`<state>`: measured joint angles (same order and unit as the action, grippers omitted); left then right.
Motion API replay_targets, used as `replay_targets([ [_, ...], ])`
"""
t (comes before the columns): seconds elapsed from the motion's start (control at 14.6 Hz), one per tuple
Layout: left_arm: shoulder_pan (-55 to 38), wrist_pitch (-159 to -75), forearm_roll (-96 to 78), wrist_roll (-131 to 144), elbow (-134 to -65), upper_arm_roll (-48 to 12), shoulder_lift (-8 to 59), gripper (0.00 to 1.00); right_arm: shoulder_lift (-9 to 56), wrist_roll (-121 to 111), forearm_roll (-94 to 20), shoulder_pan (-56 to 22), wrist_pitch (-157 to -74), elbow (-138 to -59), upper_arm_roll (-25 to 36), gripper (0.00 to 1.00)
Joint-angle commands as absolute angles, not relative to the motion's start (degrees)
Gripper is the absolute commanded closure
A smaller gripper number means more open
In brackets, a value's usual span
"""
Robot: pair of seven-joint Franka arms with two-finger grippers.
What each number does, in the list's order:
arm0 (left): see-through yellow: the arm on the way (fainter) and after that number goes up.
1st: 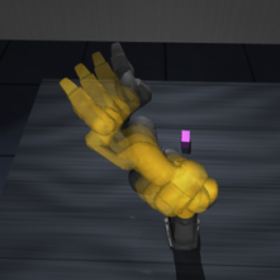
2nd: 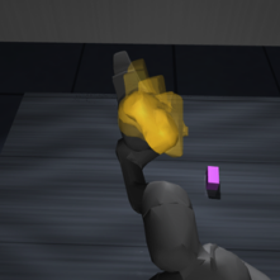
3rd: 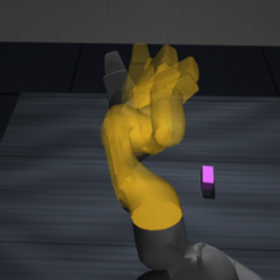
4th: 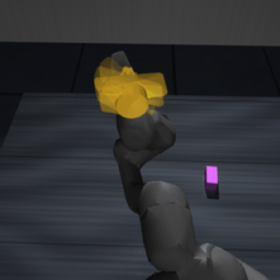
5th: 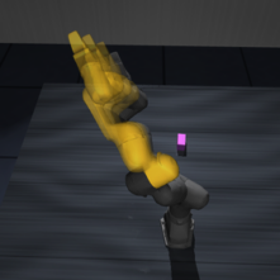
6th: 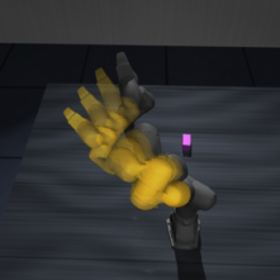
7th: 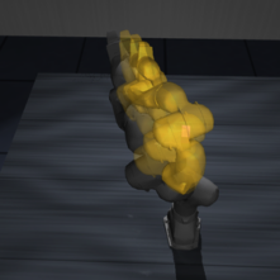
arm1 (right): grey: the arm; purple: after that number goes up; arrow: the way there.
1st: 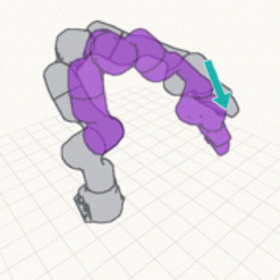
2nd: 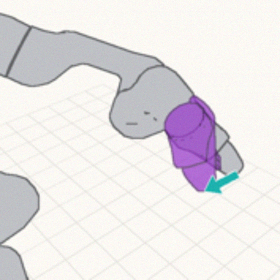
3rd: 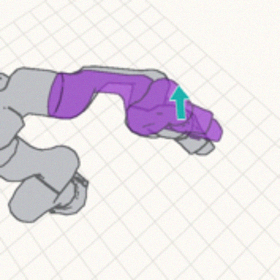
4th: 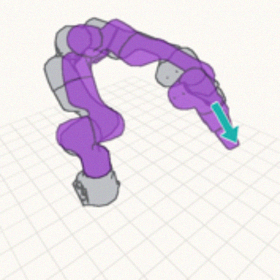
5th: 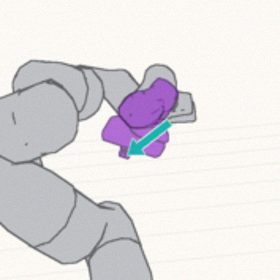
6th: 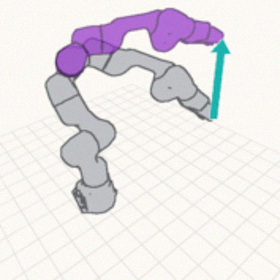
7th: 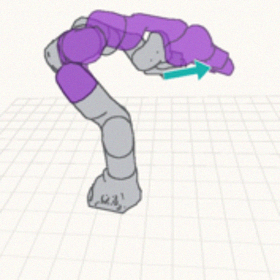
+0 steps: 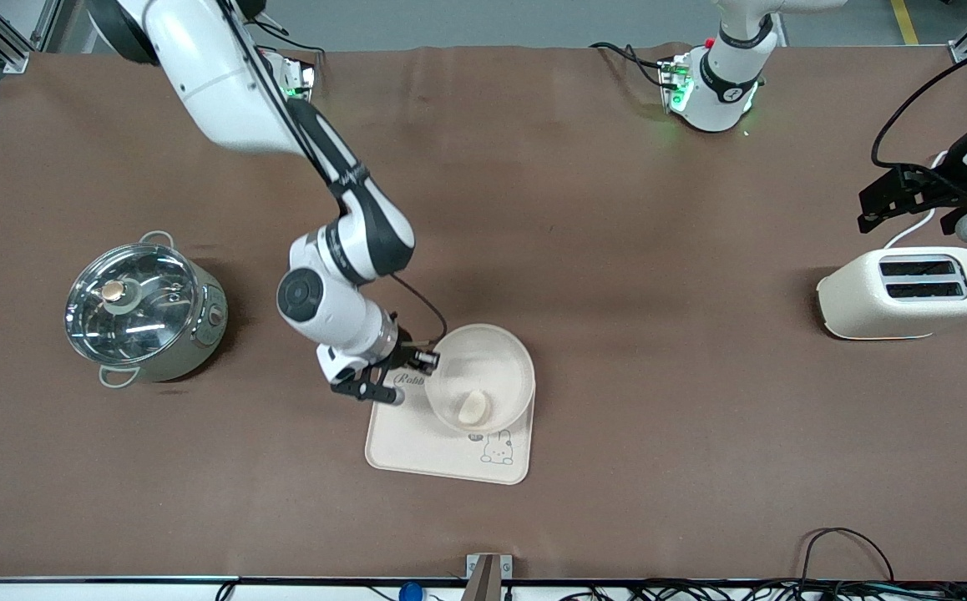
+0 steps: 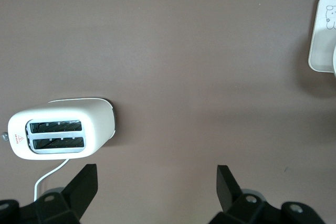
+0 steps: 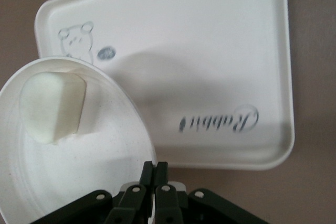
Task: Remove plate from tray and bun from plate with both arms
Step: 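Lift the plate off the cream tray with the right gripper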
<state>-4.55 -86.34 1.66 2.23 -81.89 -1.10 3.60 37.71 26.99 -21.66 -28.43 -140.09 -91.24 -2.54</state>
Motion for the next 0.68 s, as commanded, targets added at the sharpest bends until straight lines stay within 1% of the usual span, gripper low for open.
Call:
replay_targets([
  [0.0, -4.7, -85.1, 2.7, 2.0, -81.4, -1.2, 4.9, 0.0, 25.9, 24.4, -23.1, -30.1, -142.1, -107.2, -3.1, 1.0],
  [0.07, -4.7, -85.1, 2.7, 1.8, -81.4, -1.2, 5.1, 0.0, 24.3, 24.3, -23.1, -31.1, -144.1, -111.0, -3.3, 1.0],
  [0.14, -5.2, -85.1, 2.7, 2.2, -81.3, -1.2, 5.1, 0.0, 22.7, 24.3, -23.1, -32.5, -148.4, -115.9, -3.5, 1.0],
  [0.27, -5.3, -85.0, 2.6, 2.6, -81.4, -1.2, 5.0, 0.0, 21.8, 24.5, -23.1, -33.9, -158.0, -123.8, -4.8, 1.0],
  [0.41, -5.2, -82.5, 2.0, 2.1, -81.8, -1.3, 5.0, 0.0, 22.1, 24.6, -23.2, -34.0, -165.6, -127.9, -6.8, 1.0],
  [0.48, -5.2, -81.7, 1.7, 2.5, -82.2, -1.4, 4.8, 0.0, 22.1, 24.6, -23.2, -34.0, -166.5, -128.8, -6.9, 1.0],
  [0.61, -5.3, -82.0, 0.5, 2.9, -85.1, -1.9, 4.9, 0.0, 22.1, 24.7, -23.3, -34.0, -166.7, -129.2, -7.5, 1.0],
])
